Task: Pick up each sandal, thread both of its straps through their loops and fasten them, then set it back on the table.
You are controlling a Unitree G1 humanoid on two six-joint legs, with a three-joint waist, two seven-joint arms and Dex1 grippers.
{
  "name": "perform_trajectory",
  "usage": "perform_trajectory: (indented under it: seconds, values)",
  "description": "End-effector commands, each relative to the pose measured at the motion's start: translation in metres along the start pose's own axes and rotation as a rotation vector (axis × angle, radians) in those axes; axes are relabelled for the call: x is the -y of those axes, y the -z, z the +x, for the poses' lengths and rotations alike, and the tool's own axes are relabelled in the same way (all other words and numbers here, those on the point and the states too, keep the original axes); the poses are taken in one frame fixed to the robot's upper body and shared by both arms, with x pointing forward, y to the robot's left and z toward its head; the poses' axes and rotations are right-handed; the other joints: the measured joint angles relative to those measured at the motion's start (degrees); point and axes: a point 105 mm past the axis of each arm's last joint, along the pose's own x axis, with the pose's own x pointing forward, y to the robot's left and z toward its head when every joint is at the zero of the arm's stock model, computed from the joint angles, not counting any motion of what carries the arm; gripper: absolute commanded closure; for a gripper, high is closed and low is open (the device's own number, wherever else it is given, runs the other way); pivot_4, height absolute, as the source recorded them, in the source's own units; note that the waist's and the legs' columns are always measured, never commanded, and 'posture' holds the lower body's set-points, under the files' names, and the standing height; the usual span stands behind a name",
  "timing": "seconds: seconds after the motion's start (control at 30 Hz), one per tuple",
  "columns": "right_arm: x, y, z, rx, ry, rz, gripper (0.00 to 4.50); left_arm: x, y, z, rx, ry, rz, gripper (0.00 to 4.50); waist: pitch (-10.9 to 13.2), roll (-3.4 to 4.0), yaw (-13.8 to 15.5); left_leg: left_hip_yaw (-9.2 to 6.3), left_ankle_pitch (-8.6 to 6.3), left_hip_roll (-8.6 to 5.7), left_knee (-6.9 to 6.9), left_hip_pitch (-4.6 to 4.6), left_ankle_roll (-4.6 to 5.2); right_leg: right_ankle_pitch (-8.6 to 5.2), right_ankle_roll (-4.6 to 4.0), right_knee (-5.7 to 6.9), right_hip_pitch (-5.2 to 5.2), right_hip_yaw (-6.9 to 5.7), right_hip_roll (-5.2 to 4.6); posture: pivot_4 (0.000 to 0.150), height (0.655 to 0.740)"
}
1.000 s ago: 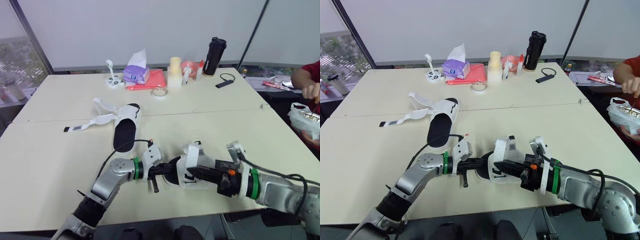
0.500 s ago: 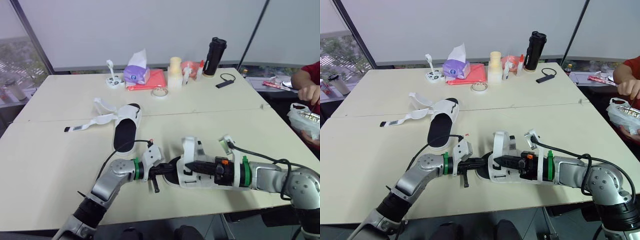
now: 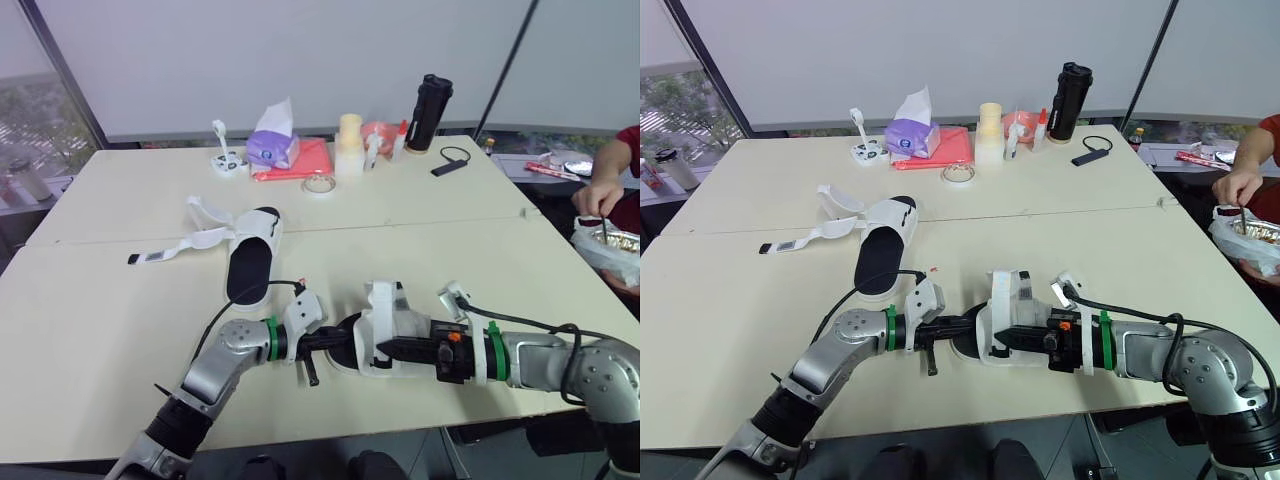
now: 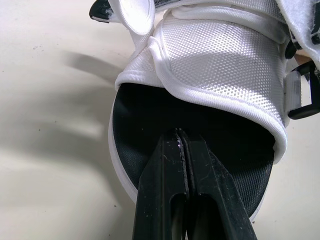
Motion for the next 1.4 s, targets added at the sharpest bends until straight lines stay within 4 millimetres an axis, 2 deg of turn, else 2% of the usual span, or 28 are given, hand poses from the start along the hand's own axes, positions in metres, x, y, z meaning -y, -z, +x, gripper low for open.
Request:
perform_trajectory:
  seconds: [0.03, 0.23, 0.63, 0.8, 1.1, 1.4]
  values:
    - [0.001, -0.002, 0.001, -0.001, 0.013, -0.031, 4.45, 0.003, 0.061, -0.013, -0.218, -0.037, -0.136, 4.50, 0.0, 0.00, 0.0, 0.00, 0.00, 0.00, 0.00, 0.00, 0.00, 0.00, 0.00, 0.00, 0.00, 0.00, 0.01, 0.150, 0.7400]
    - [-0.002, -0.015, 0.001, 0.037, -0.015, -0.042, 4.45, 0.003, 0.061, -0.014, -0.219, -0.037, -0.135, 4.50, 0.0, 0.00, -0.1, 0.00, 0.00, 0.00, 0.00, 0.01, 0.00, 0.00, 0.00, 0.01, 0.00, 0.00, 0.01, 0.150, 0.7400]
    - [-0.004, -0.006, 0.002, 0.018, -0.028, -0.014, 4.45, 0.003, 0.062, -0.013, -0.219, -0.041, -0.139, 4.50, 0.0, 0.00, 0.0, 0.00, 0.00, 0.00, -0.02, 0.00, 0.00, 0.01, 0.01, 0.01, -0.01, -0.01, 0.00, 0.150, 0.7400]
    - [-0.008, -0.009, 0.002, 0.033, -0.042, -0.009, 4.45, 0.003, 0.063, -0.013, -0.220, -0.041, -0.141, 4.50, 0.0, 0.01, 0.0, 0.00, 0.00, 0.00, -0.02, 0.00, 0.00, 0.01, 0.01, 0.01, -0.01, -0.01, 0.01, 0.150, 0.7400]
    - [-0.001, 0.006, 0.003, -0.033, -0.008, -0.008, 4.45, 0.003, 0.063, -0.012, -0.220, -0.040, -0.141, 4.50, 0.0, 0.01, 0.0, 0.00, 0.00, 0.00, -0.02, 0.01, 0.00, 0.01, 0.01, 0.01, -0.01, -0.01, 0.02, 0.150, 0.7400]
    - [0.016, 0.022, 0.000, -0.152, 0.096, -0.143, 4.45, 0.003, 0.063, -0.013, -0.223, -0.041, -0.142, 4.50, -0.1, -0.05, 0.0, -0.02, 0.00, 0.00, -0.02, 0.03, 0.00, 0.00, 0.02, 0.00, 0.02, -0.05, 0.03, 0.150, 0.7400]
